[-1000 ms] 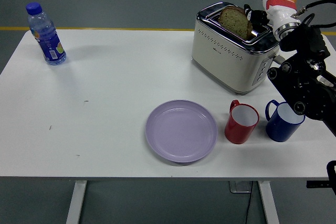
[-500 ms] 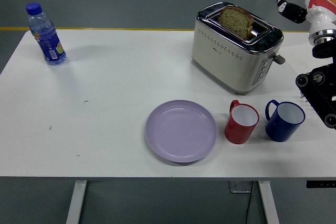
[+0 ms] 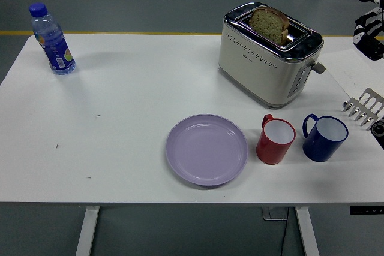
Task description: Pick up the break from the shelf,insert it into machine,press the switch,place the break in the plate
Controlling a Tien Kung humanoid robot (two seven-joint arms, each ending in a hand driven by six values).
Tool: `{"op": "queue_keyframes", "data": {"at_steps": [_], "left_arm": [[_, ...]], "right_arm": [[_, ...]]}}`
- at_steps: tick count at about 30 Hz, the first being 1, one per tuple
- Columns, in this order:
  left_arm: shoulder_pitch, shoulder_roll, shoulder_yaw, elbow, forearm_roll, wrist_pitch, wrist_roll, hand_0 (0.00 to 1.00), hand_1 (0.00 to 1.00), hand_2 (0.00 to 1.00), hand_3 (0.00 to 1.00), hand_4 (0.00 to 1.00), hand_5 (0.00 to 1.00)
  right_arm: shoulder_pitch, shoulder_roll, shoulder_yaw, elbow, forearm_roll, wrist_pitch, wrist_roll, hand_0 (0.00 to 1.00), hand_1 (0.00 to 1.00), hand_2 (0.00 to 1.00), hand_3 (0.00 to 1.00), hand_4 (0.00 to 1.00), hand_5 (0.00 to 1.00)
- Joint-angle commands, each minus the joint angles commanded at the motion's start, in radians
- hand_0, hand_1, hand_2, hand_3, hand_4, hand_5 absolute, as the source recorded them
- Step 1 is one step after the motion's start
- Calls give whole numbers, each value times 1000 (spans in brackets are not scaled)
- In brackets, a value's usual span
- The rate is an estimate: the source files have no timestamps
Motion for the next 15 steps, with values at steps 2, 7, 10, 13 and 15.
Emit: {"op": "queue_keyframes", "data": {"at_steps": [2,7,10,13,15], "left_arm": [[0,-1,-1,0,2,0,1,659,618,664,612,438,874],[2,-3,-3,0,11,-1,4,659,618,664,612,439,876],[3,-3,-3,0,10,-1,4,658,618,664,612,437,877],[4,-4,-7,0,16,-1,6,658,618,664,612,437,877],[4,-4,-6,0,16,-1,7,658,618,664,612,437,877]], "right_arm": [[-18,-4,-9,2,0,5,1,259,284,395,638,451,2],[-34,1,-42,-47,-23,55,1,243,259,369,604,454,2],[-40,7,-48,-81,-56,64,-8,236,224,324,582,401,2],[-40,13,-61,-104,-72,75,-13,236,224,324,582,401,2],[-38,16,-66,-114,-74,80,-13,236,224,324,582,401,2]]}}
